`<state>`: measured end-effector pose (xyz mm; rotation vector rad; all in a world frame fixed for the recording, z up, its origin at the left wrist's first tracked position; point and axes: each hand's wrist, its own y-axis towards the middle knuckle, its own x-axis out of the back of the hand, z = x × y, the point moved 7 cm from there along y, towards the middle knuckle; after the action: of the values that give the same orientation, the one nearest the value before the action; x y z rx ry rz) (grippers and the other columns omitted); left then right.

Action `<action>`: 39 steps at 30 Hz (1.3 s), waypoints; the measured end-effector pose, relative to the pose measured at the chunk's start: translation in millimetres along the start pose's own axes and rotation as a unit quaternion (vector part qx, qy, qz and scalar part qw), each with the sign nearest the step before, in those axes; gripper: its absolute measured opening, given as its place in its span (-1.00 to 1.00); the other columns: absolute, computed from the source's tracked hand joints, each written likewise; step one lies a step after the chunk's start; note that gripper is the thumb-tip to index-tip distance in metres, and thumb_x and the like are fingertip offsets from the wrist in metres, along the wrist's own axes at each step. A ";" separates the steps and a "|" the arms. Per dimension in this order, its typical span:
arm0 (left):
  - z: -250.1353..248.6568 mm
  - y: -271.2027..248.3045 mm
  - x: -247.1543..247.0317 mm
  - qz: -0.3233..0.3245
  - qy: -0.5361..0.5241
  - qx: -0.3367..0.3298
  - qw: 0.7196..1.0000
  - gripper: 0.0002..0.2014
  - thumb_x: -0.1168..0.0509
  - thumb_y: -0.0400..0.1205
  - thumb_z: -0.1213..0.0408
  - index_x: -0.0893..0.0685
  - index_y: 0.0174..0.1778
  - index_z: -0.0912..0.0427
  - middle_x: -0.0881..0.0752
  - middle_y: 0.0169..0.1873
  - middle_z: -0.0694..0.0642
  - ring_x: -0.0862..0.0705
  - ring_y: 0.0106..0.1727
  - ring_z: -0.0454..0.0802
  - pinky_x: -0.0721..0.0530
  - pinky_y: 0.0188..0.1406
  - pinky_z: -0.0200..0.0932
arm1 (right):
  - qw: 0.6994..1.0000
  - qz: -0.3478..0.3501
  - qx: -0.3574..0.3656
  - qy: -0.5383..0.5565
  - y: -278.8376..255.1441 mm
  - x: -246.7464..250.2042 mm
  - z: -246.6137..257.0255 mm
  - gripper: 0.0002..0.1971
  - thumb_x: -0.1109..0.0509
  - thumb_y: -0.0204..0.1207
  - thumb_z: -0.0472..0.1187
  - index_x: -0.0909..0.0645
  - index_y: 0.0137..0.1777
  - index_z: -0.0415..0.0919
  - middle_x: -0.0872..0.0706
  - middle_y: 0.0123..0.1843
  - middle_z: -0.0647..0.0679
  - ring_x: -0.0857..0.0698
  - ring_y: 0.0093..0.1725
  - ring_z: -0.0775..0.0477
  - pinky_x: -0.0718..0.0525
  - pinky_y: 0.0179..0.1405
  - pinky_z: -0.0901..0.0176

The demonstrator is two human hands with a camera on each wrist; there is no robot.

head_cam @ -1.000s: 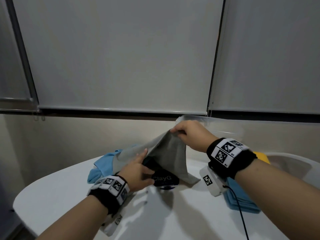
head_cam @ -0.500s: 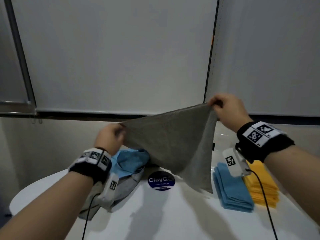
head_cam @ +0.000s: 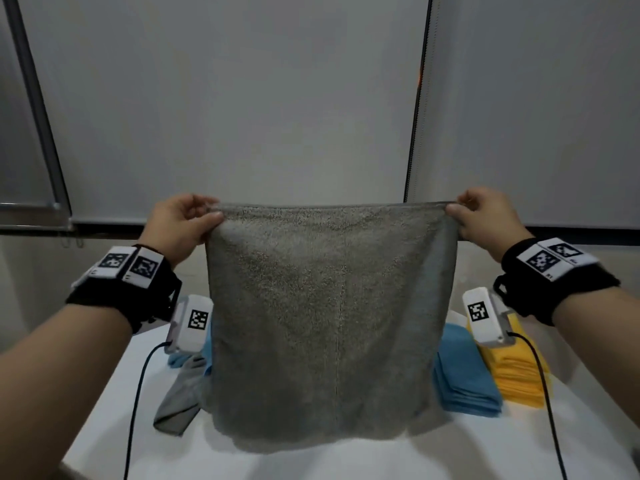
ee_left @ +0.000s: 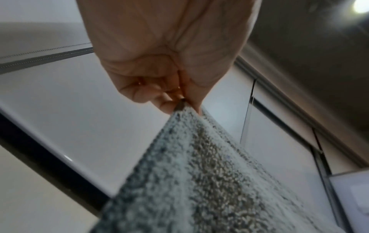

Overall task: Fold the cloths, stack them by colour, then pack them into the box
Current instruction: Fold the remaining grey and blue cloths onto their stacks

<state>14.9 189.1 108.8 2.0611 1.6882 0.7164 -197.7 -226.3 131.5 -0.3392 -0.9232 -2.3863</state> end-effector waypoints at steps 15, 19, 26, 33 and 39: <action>-28.2 -15.2 8.1 0.016 -0.020 0.013 1.000 -0.78 -0.25 0.68 0.41 -0.65 -0.25 0.07 -0.72 -0.51 -0.23 -0.63 -0.41 -0.35 -0.59 -0.27 -0.37 | 0.971 0.100 -0.029 0.214 -34.3 15.4 22.6 -0.74 -0.10 0.71 -0.38 -0.34 -0.20 -0.10 -0.61 -0.14 -0.15 -0.76 -0.44 0.16 -0.74 -0.32 0.34; -32.2 -54.0 8.7 0.136 0.018 0.005 0.990 -0.76 -0.28 0.64 0.37 -0.81 -0.17 -0.02 -0.79 -0.33 -0.16 -0.69 -0.30 -0.32 -0.62 -0.17 -0.31 | 0.969 0.158 -0.032 0.189 -68.6 32.2 11.5 -0.76 -0.11 0.69 -0.42 -0.38 -0.19 -0.15 -0.61 -0.21 -0.25 -0.78 -0.42 0.06 -0.74 -0.33 0.31; 25.5 -147.5 4.9 0.359 0.030 0.126 0.924 -0.51 -0.59 0.19 -0.15 -0.73 -0.24 0.19 -0.69 -0.28 0.18 -0.62 -0.26 -0.03 -0.63 -0.27 -0.30 | 0.886 0.395 -0.229 0.077 -180.8 10.1 -83.4 -0.92 -0.28 0.57 -0.38 -0.41 -0.11 -0.28 -0.66 -0.28 -0.40 -0.79 -0.32 -0.22 -0.73 -0.45 0.17; 78.0 -211.2 -1.0 0.526 0.031 0.272 0.805 -0.93 -0.48 0.49 0.25 -0.72 -0.25 0.11 -0.59 -0.42 0.04 -0.50 -0.36 -0.13 -0.49 -0.29 -0.27 | 0.780 0.549 -0.300 0.013 -244.8 -9.5 -125.1 -0.94 -0.16 0.70 -0.35 -0.38 -0.02 -0.27 -0.69 -0.35 -0.27 -0.78 -0.29 -0.16 -0.67 -0.36 0.14; 114.5 -198.5 -9.9 0.417 0.035 0.305 0.855 -0.90 -0.41 0.49 0.31 -0.67 -0.17 0.26 -0.52 -0.40 0.18 -0.46 -0.39 -0.04 -0.45 -0.38 -0.25 | 0.842 0.470 -0.054 -0.258 -195.1 -38.2 -132.7 -0.83 -0.34 0.59 -0.19 -0.48 -0.23 -0.05 -0.56 -0.31 0.07 -0.50 -0.34 0.12 -0.44 -0.34 0.31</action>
<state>-73.3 223.4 -100.2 3.3235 1.0502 0.5016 -284.0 -182.0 -87.0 -1.2103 -0.5996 -1.4267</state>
